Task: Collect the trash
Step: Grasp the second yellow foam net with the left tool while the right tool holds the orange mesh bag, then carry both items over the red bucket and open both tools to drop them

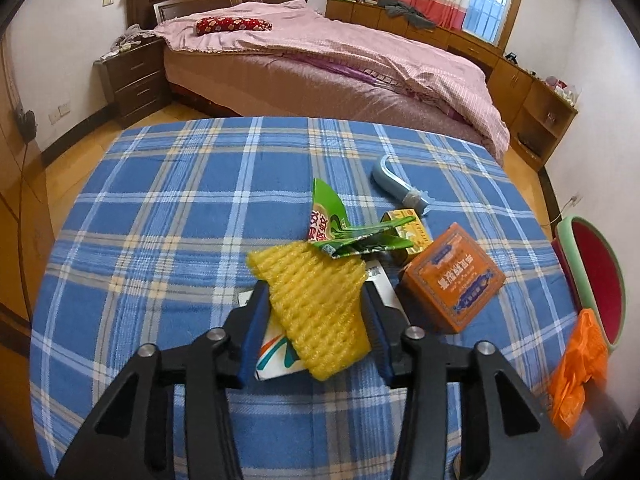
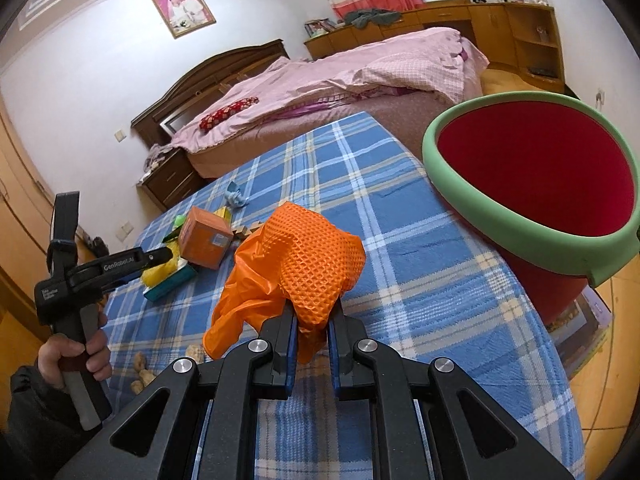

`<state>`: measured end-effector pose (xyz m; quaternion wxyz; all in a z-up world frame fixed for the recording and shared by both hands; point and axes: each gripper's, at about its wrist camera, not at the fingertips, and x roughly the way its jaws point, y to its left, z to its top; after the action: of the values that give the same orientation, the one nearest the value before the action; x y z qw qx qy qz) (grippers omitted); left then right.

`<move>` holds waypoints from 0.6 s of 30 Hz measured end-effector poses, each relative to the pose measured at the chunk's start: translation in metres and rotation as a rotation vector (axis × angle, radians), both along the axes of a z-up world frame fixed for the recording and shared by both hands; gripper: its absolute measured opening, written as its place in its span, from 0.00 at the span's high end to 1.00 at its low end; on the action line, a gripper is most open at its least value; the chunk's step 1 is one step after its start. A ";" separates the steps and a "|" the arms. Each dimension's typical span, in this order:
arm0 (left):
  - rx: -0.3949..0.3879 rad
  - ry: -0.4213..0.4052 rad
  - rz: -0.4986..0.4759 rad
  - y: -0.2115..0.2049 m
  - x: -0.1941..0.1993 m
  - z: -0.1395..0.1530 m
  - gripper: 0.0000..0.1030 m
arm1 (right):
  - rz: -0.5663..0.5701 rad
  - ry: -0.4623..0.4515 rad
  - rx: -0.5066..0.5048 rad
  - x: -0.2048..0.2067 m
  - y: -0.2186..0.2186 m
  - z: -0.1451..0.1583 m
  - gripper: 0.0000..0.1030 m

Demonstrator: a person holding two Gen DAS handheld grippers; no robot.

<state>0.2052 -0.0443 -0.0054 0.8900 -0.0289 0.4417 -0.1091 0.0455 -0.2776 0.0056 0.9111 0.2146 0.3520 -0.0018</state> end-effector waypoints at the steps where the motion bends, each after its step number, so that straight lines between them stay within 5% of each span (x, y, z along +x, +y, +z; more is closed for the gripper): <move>1: -0.009 -0.001 -0.004 0.001 -0.002 0.000 0.63 | -0.003 -0.003 0.000 -0.001 -0.001 0.000 0.87; 9: -0.071 -0.021 -0.036 0.009 -0.032 0.009 0.88 | -0.020 -0.031 0.006 -0.020 -0.002 0.010 0.87; 18: -0.179 -0.061 -0.078 0.016 -0.072 0.037 0.90 | -0.024 -0.071 0.004 -0.040 -0.001 0.024 0.87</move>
<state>0.1328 -0.0283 0.0316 0.8920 -0.0879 0.4037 -0.1835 0.0051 -0.2784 0.0296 0.9225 0.2204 0.3169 -0.0046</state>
